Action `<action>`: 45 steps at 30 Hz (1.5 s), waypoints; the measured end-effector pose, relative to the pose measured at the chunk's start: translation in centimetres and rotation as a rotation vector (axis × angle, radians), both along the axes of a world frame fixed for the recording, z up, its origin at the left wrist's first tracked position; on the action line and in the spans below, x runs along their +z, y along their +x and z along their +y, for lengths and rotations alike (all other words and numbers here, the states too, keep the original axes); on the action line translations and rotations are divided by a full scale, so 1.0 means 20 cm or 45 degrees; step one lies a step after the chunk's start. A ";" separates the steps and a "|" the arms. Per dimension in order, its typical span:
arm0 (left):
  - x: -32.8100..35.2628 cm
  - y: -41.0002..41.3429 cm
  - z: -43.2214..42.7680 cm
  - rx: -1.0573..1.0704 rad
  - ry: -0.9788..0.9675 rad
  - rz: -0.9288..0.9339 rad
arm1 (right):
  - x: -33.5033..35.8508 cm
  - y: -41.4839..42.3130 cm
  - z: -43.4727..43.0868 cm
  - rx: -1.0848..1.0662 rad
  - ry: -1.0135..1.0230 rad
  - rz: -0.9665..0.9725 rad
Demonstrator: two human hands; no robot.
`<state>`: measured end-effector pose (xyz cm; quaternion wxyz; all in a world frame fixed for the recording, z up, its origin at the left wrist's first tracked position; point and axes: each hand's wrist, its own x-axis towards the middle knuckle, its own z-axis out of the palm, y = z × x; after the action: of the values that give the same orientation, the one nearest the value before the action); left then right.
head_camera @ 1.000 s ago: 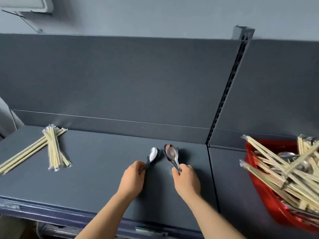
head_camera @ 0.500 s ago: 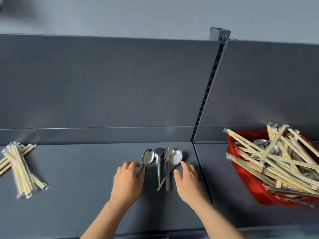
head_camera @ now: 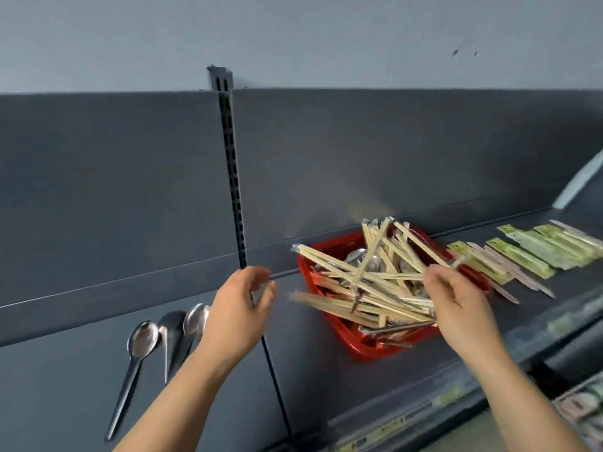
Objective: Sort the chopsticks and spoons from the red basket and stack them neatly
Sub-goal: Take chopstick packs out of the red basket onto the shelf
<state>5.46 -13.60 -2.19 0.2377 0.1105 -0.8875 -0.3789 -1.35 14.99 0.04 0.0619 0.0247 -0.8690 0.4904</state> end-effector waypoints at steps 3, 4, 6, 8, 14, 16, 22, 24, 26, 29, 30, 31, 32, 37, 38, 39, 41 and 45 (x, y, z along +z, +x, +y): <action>0.00 -0.22 0.23 -0.100 -0.001 -0.023 | -0.01 -0.18 0.20 -0.030 0.011 -0.037; -0.01 -0.30 0.31 -0.116 0.000 -0.056 | -0.01 -0.25 0.25 -0.026 0.039 -0.042; -0.03 -0.46 0.43 -0.120 -0.017 -0.132 | -0.02 -0.38 0.33 0.000 0.092 -0.051; -0.06 -0.61 0.53 -0.111 -0.084 -0.216 | -0.04 -0.53 0.39 0.051 0.134 -0.073; -0.10 -0.87 0.70 -0.086 -0.238 -0.513 | -0.12 -0.85 0.43 0.270 0.398 -0.196; -0.11 -0.90 0.70 -0.046 -0.239 -0.504 | -0.14 -0.89 0.39 0.394 0.439 -0.265; -0.09 -0.84 0.62 0.181 -0.236 -0.512 | -0.21 -1.01 0.33 0.545 0.718 -0.282; -0.11 -0.80 0.62 0.297 -0.200 -0.554 | -0.22 -1.03 0.32 0.574 0.766 -0.294; -0.14 -0.78 0.63 0.342 -0.205 -0.628 | -0.23 -1.04 0.31 0.575 0.719 -0.269; -0.17 -0.78 0.66 0.374 -0.250 -0.730 | -0.24 -1.05 0.31 0.591 0.588 -0.222; -0.18 -0.79 0.67 0.402 -0.259 -0.733 | -0.24 -1.06 0.32 0.607 0.546 -0.221; -0.17 -0.80 0.69 0.424 -0.250 -0.719 | -0.24 -1.06 0.33 0.627 0.513 -0.214; -0.17 -0.82 0.71 0.441 -0.203 -0.689 | -0.24 -1.05 0.34 0.647 0.502 -0.210; -0.15 -0.92 0.79 0.467 0.102 -0.607 | -0.27 -1.04 0.39 0.747 0.380 -0.270; -0.15 -0.93 0.81 0.467 0.099 -0.596 | -0.27 -1.04 0.40 0.761 0.379 -0.271; -0.16 -0.94 0.82 0.455 0.095 -0.574 | -0.27 -1.04 0.40 0.773 0.376 -0.270; -0.15 -0.95 0.84 0.408 0.122 -0.512 | -0.26 -1.03 0.40 0.787 0.388 -0.285; -0.10 -0.96 0.85 0.349 0.146 -0.404 | -0.22 -1.08 0.46 0.833 0.355 -0.245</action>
<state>-13.64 3.39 -4.15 0.1378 0.3016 -0.8675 -0.3709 -23.05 24.18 -4.28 -0.1842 0.2633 -0.8755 0.3610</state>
